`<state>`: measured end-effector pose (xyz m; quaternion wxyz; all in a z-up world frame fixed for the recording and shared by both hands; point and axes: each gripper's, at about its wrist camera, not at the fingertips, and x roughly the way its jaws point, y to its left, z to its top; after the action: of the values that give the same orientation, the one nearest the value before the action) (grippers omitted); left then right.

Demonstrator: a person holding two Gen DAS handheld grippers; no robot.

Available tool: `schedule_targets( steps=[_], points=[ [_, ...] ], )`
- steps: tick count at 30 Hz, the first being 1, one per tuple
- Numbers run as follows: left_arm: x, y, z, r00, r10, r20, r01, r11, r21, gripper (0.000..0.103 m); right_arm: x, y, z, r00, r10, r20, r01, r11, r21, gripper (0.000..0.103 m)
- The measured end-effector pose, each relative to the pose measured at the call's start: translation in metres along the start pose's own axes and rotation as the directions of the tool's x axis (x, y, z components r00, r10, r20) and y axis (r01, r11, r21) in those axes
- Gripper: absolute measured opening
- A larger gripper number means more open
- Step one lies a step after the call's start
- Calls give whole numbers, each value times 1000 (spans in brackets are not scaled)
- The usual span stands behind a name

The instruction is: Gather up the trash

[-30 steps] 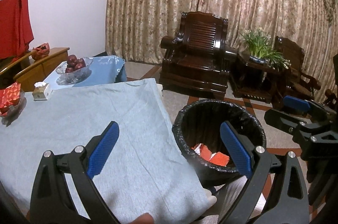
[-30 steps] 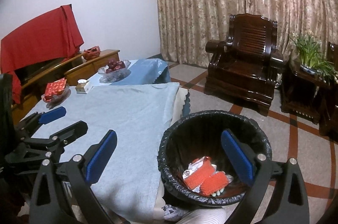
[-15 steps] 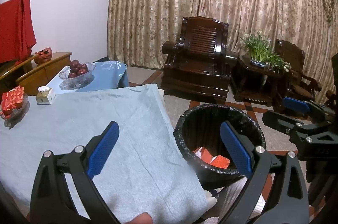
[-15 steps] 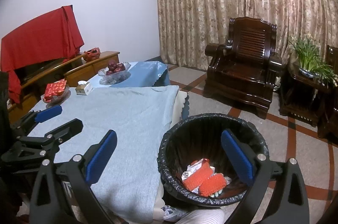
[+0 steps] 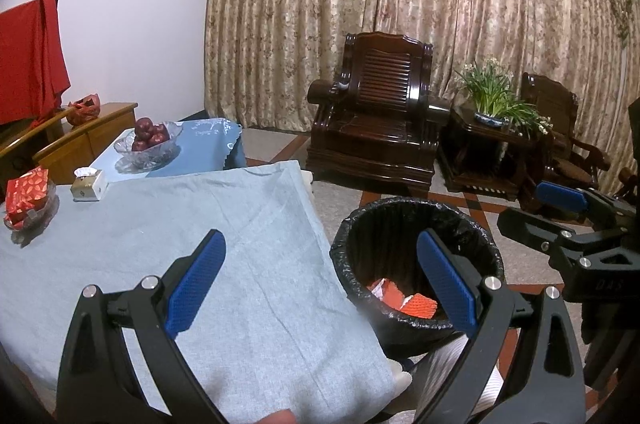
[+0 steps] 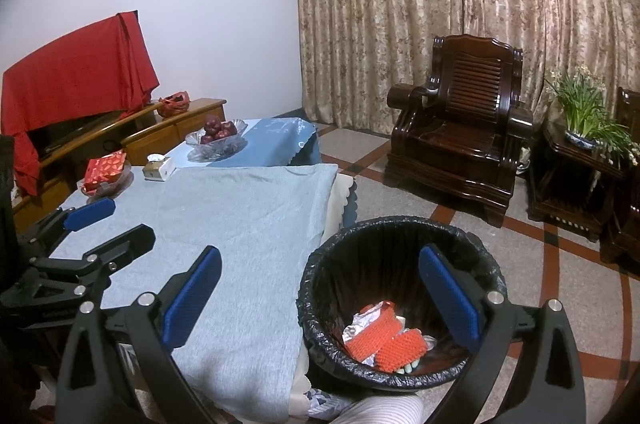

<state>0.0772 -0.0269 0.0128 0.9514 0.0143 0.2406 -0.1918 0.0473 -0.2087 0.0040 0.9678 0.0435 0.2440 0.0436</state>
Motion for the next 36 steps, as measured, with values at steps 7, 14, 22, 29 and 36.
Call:
schedule_targets(
  steps=[7, 14, 22, 29, 36],
  points=[
    [0, 0, 0, 1000, 0, -1, 0, 1000, 0, 94, -2, -1, -2, 1000, -4, 3, 4, 1000, 1, 97],
    [-1, 0, 0, 1000, 0, -1, 0, 1000, 1, 94, -2, -2, -2, 1000, -3, 2, 3, 1000, 0, 97],
    [-1, -1, 0, 1000, 0, -1, 0, 1000, 3, 94, -2, -1, -2, 1000, -3, 2, 3, 1000, 1, 97],
    [-2, -2, 1, 1000, 2, -1, -2, 1000, 4, 94, -2, -1, -2, 1000, -3, 1, 3, 1000, 1, 97],
    [-2, -1, 1, 1000, 1, -2, -1, 1000, 4, 94, -2, -1, -2, 1000, -3, 1, 3, 1000, 0, 97]
  ],
)
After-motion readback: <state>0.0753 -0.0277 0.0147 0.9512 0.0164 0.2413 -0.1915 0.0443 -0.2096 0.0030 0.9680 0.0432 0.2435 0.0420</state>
